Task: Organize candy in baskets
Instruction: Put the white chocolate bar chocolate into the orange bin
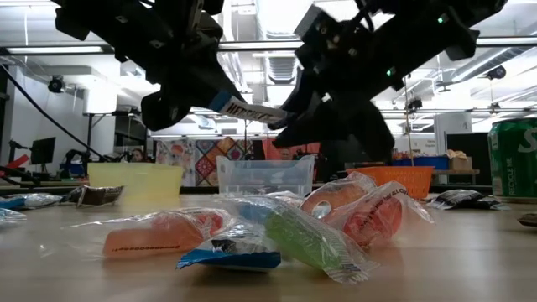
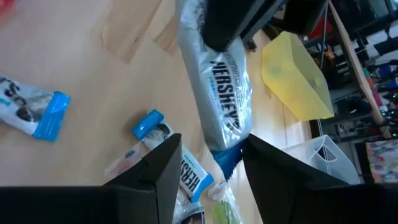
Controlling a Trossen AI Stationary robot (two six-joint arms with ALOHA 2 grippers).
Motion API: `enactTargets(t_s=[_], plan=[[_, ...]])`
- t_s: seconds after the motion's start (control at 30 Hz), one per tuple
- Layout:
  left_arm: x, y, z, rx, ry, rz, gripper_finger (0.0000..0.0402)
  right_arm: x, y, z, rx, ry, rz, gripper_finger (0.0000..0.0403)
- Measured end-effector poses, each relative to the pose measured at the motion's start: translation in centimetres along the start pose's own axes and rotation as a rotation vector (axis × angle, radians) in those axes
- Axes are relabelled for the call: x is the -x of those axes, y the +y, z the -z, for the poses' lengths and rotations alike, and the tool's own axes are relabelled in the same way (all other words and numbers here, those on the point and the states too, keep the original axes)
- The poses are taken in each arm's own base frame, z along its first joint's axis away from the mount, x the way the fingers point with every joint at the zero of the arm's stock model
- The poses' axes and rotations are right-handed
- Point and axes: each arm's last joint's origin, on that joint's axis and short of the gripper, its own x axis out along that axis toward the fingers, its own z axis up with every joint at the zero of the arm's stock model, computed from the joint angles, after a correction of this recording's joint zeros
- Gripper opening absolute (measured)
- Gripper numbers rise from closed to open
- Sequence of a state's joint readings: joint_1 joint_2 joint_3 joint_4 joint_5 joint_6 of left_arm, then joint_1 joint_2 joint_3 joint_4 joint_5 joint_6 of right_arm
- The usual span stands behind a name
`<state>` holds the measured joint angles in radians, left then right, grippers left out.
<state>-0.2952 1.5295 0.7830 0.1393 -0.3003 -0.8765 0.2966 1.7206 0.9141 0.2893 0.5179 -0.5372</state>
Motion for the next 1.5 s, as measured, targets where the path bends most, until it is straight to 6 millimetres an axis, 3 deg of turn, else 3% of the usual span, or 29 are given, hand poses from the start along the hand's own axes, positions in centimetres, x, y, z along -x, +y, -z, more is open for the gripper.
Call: enactTargets(t_s=[0.77,1.23,1.4,1.5], plan=[[-0.8,0.4,0.6,0.035,0.011,-0.035,0.0000,-0.2,-0.1,-0.3,0.078,-0.005,0.009,0.0017],[-0.5,0.5,0.3,0.019,-0.009,-0.055,0.0072,-0.1,-0.1,-0.3,0.090,-0.010,-0.001,0.0008],[0.7,1.0,0.1,-0.010,0.039,-0.113,0.0095,0.3,-0.6,-0.1,0.057,0.025,-0.005,0.0008],[2.0,1.2,-0.2,-0.035,0.063,-0.138,0.0100,1.0,-2.0,0.2,-0.032,0.080,0.032,0.0008]])
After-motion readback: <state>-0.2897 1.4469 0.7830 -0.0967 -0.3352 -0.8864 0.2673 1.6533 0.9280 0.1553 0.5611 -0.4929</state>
